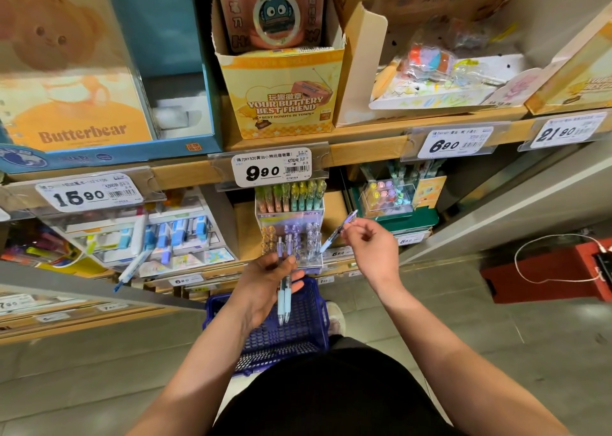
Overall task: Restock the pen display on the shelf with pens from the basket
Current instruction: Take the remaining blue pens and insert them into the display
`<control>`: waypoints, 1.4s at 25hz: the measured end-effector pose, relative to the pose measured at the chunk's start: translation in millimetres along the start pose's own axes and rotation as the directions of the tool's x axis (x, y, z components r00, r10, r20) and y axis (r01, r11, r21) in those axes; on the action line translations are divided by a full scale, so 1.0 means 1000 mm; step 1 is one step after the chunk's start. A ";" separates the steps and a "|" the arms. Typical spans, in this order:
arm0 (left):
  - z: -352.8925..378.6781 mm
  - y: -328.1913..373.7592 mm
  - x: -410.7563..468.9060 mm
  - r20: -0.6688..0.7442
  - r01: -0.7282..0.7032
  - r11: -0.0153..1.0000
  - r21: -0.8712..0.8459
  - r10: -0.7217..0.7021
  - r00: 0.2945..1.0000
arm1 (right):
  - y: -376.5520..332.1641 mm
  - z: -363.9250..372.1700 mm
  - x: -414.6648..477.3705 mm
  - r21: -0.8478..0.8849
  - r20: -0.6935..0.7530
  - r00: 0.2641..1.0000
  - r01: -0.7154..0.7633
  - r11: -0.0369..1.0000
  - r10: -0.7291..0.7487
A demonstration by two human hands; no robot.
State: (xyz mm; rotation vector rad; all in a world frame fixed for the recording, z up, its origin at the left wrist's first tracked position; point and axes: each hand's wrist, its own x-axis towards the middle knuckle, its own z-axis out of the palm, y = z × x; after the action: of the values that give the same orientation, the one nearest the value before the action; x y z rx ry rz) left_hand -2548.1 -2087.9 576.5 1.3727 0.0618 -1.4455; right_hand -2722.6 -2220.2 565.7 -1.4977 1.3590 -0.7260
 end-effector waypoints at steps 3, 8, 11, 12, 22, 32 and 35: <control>-0.002 0.000 -0.001 -0.004 -0.010 1.000 0.020 0.010 1.000 | 0.011 0.009 -0.003 -0.112 -0.006 0.997 0.082 0.990 -0.083; -0.005 0.002 -0.001 -0.003 -0.020 0.999 0.031 0.020 1.000 | 0.024 0.021 -0.005 -0.226 0.021 0.983 0.184 0.957 -0.184; -0.007 0.003 -0.001 -0.009 -0.020 1.000 0.018 0.020 1.000 | 0.027 0.027 -0.003 -0.283 0.066 0.975 0.221 0.933 -0.210; -0.008 0.003 -0.001 -0.009 -0.017 1.000 0.008 0.017 1.000 | 0.027 0.028 -0.003 -0.303 0.084 0.975 0.223 0.926 -0.207; -0.007 0.000 0.003 0.006 -0.027 0.999 -0.040 0.027 1.000 | 0.025 0.035 -0.007 -0.318 0.159 0.980 0.163 0.934 -0.117; 0.004 -0.002 -0.002 0.146 -0.066 0.990 0.123 0.048 0.988 | -0.016 0.028 -0.027 0.206 0.452 0.873 -0.302 0.931 0.184; -0.002 0.001 -0.002 0.099 -0.056 0.994 0.098 0.046 0.994 | -0.008 0.013 -0.022 0.407 0.322 0.924 -0.330 0.852 0.205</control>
State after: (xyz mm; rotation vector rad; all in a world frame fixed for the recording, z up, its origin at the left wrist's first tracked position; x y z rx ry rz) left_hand -2546.6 -2085.8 577.6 1.3736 -0.1094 -1.4873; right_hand -2711.8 -2196.6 572.1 -0.9635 1.0693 -0.5838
